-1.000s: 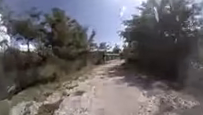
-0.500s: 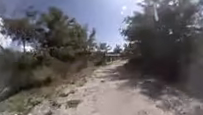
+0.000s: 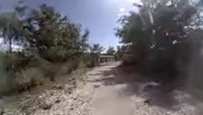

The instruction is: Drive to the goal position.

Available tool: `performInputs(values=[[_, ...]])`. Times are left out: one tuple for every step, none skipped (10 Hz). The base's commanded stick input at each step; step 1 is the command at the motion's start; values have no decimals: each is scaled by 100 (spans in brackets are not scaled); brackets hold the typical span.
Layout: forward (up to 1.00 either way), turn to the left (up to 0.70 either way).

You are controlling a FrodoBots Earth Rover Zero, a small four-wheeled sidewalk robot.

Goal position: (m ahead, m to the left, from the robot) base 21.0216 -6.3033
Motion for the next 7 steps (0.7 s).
performInputs(values=[[70,0],[70,0],[70,0],[70,0],[70,0],[70,0],[70,0]])
